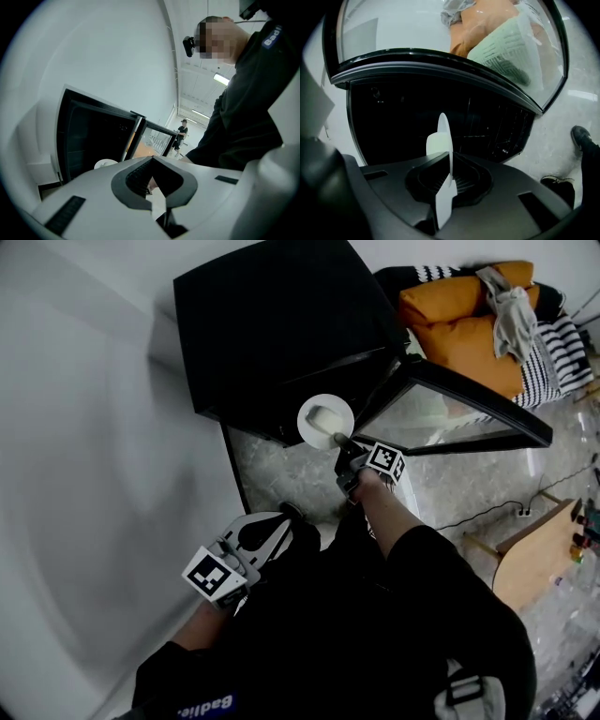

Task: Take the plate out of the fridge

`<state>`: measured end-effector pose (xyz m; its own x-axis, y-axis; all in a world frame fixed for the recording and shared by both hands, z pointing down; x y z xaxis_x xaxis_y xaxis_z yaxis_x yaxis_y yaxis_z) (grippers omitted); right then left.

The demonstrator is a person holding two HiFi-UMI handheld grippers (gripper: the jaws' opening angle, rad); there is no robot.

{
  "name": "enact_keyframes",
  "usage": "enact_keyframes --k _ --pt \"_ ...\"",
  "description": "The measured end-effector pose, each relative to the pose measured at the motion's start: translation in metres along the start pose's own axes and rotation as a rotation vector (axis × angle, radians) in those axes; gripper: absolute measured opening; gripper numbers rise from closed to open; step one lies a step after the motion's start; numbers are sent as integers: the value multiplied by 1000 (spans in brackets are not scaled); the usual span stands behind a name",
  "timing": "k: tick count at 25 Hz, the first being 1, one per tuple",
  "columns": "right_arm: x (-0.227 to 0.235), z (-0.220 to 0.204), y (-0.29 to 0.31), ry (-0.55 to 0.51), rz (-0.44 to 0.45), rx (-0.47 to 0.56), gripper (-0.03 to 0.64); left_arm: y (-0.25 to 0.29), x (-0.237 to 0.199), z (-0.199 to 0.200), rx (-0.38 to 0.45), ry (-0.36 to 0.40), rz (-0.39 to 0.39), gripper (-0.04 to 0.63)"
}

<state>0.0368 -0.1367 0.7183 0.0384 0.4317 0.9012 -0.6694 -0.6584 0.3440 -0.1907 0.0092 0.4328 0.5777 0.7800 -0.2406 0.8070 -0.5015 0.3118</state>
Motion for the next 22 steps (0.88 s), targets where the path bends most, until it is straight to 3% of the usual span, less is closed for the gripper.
enact_keyframes --k 5,15,22 --pt "-18 -7 -29 -24 7 -50 18 -2 3 17 35 29 6 5" --pt "-69 -47 -74 -44 -3 -158 18 -11 2 18 95 17 72 5" --pt "-111 -62 -107 -53 24 -201 18 6 9 40 139 64 33 5"
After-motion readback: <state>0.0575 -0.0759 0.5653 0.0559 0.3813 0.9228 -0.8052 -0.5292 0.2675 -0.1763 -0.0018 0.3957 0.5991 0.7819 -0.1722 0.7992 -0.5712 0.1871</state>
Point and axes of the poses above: the fingertips, and each gripper's own axes: y forward along the fingers, x to its right, z out of its top, the point moved 8 cm from there along -y, backward along the fingers, and after that the axes turned 13 degrees about y, right-handed, at the moved point
